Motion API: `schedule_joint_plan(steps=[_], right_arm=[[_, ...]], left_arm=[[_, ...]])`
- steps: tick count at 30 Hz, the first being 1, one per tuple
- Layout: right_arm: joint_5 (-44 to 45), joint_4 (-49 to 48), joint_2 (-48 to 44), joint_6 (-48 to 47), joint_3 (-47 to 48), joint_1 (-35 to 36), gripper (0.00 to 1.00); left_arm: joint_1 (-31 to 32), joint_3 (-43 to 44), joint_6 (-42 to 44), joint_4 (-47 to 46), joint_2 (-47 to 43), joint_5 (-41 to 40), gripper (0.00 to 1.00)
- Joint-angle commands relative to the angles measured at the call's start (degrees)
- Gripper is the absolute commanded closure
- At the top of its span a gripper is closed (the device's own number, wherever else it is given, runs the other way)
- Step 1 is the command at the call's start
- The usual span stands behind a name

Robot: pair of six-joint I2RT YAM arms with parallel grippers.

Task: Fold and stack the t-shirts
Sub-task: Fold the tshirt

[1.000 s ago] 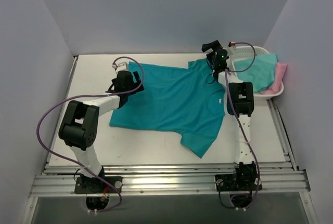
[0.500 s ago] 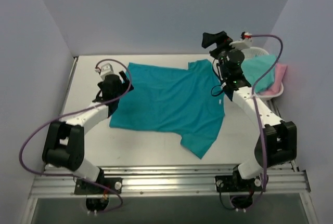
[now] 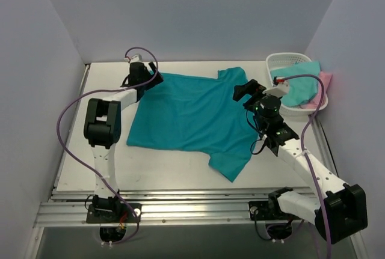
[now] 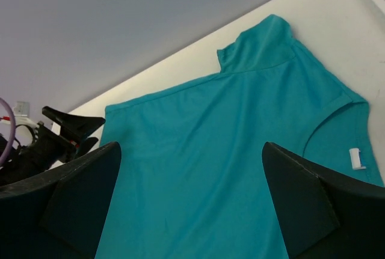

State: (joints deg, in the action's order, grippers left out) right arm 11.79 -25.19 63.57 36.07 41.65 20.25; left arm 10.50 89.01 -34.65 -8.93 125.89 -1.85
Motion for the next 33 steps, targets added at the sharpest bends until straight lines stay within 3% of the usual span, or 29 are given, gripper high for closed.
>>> schedule_joint_plan(steps=[1,8,14,17,24,28,33], right_arm=[[3.0,-0.2,-3.9,-2.1,-0.4,0.4,0.0],[2.4,-1.3,-4.0,-1.4,-0.5,2.6,0.0],[3.4,-0.1,-6.4,-2.0,0.1,4.3,0.0],[3.7,0.8,-7.9,-2.3,0.4,4.7,0.0],[3.9,1.5,-9.2,-2.1,0.8,5.1,0.0],[3.5,1.3,-7.9,-1.6,0.8,5.4,0.0],[3.6,0.6,-6.8,-1.1,0.8,6.0,0.0]], left_arm=[[0.0,7.2,-1.5,-1.2,2.3,6.0,0.05],[0.2,23.0,-4.9,-0.7,15.6,11.9,0.03],[0.5,38.2,-6.5,13.1,23.6,7.9,0.04],[0.2,41.8,-7.1,19.8,25.5,4.4,0.05],[-3.5,38.5,-8.1,25.9,23.2,-1.2,0.06],[-6.9,30.1,-9.3,25.3,19.6,-5.2,0.06],[-10.1,24.6,-13.2,21.1,16.9,-0.7,0.06]])
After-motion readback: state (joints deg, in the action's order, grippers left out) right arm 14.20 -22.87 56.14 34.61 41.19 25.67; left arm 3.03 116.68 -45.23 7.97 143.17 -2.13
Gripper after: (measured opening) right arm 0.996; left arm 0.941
